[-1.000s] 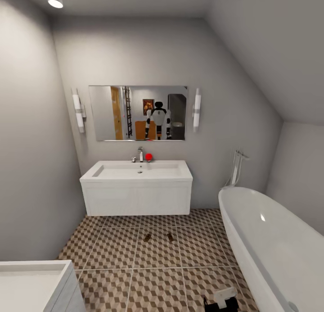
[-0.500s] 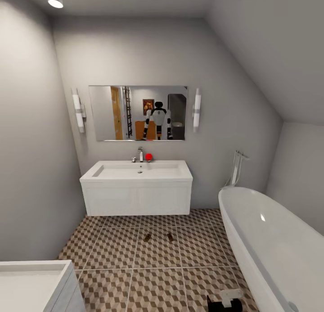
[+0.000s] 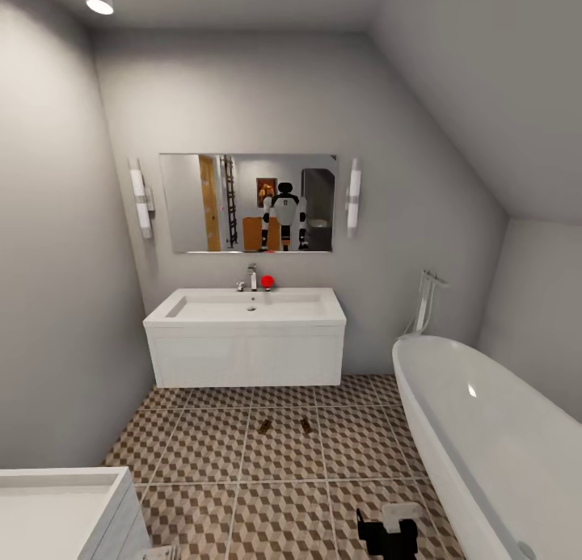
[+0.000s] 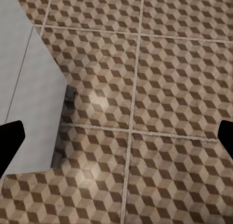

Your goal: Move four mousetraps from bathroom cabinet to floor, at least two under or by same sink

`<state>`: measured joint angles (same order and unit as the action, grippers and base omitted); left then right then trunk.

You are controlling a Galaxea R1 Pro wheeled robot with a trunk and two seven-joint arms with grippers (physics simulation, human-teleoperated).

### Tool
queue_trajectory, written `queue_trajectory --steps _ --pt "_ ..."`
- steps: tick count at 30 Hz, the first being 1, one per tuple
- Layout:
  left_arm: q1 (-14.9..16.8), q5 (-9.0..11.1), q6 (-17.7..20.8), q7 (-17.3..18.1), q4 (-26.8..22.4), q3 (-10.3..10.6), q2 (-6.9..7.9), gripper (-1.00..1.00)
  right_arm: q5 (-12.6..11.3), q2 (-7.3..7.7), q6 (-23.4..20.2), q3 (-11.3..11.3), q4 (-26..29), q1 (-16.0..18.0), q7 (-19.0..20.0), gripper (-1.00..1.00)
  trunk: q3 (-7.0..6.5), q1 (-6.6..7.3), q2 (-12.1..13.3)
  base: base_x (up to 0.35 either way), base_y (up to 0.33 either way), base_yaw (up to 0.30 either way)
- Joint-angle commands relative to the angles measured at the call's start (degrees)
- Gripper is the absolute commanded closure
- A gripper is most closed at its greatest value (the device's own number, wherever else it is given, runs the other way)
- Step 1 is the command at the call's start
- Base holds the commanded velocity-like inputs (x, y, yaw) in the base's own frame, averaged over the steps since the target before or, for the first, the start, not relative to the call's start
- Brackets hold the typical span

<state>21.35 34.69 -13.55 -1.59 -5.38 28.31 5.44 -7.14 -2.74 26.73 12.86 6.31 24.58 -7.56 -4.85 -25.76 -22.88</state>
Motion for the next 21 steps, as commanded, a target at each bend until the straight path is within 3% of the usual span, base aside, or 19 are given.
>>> queue_trajectory --steps 1,21 --pt "0.0 0.4 -0.1 -0.2 0.3 0.5 0.01 -1.0 -0.6 0.0 0.2 0.5 0.0 0.0 -0.2 -1.0 0.03 -0.02 0.0 0.0 0.0 0.0" --pt "0.0 0.4 -0.1 0.0 2.3 0.5 -0.08 -1.0 -0.6 -0.07 0.2 0.6 -0.5 0.0 -0.3 -1.0 0.03 -0.02 0.0 0.0 0.0 0.0"
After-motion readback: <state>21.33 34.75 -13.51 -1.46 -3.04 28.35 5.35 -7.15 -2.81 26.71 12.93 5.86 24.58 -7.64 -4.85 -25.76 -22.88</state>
